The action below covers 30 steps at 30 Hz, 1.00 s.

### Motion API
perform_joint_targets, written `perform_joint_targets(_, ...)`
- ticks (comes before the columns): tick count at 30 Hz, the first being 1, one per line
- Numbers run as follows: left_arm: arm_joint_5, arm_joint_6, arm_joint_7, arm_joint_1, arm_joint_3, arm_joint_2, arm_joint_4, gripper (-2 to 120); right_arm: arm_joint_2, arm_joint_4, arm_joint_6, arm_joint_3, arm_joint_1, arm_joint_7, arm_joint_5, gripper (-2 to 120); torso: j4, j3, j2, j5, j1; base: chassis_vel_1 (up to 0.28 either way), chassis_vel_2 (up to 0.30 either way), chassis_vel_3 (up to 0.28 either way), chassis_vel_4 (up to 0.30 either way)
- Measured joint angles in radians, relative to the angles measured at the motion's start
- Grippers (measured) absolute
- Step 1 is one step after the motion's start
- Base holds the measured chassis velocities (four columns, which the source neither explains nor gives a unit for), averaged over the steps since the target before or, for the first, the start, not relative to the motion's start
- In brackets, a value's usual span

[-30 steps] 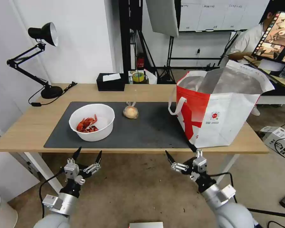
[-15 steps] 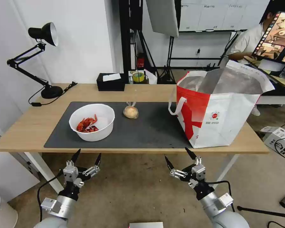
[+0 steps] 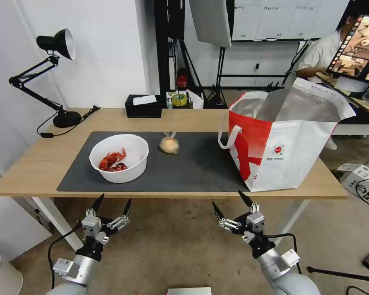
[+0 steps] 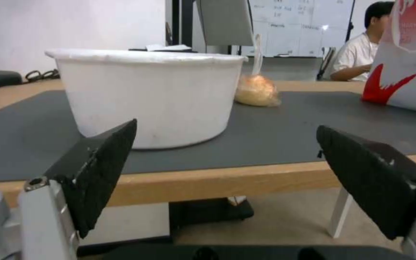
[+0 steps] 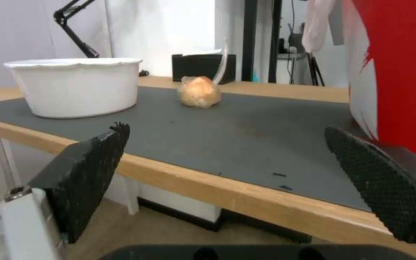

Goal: Pick up the trash from the table and place it into the takeout bag.

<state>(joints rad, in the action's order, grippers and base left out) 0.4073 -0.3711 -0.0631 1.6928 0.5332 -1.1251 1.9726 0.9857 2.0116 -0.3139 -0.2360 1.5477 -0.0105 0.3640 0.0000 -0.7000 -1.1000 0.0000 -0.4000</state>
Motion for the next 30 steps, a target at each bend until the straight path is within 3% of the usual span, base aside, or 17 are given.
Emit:
perform_joint_targets(8, 0.001, -0.001, 0.0, -0.006, 0.002, -0.003, -0.006, 100, -0.007, 0.002, 0.045, 0.051, -0.071, -0.03, 0.012, 100, -0.0001, 0.0, 0.0, 0.0, 0.0, 0.0, 0.0, 0.0, 0.0)
perform_joint_targets(18, 0.005, -0.002, 0.001, -0.027, -0.001, 0.002, -0.017, 100, -0.037, -0.015, 0.174, 0.251, -0.377, -0.128, 0.117, 100, -0.0002, 0.0, 0.0, 0.0001, 0.0, 0.0, 0.0, 0.0, 0.0)
perform_joint_targets(21, 0.006, -0.002, 0.002, -0.028, 0.002, 0.003, -0.018, 100, -0.03, -0.088, 0.213, 0.373, -0.585, -0.166, 0.168, 100, 0.0001, 0.0, 0.0, -0.0001, 0.0, 0.0, 0.0, 0.0, 0.0)
perform_joint_targets(26, 0.007, -0.002, 0.002, -0.025, 0.006, 0.002, -0.019, 100, 0.005, -0.174, 0.249, 0.478, -0.744, -0.211, 0.229, 100, 0.0002, 0.0, 0.0, 0.0001, 0.0, 0.0, 0.0, 0.0, 0.0)
perform_joint_targets(30, 0.007, -0.002, 0.003, -0.02, 0.014, -0.001, -0.022, 100, 0.082, -0.321, 0.289, 0.587, -0.927, -0.259, 0.285, 100, 0.0001, 0.0, 0.0, 0.0, 0.0, 0.0, 0.0, 0.0, 0.0)
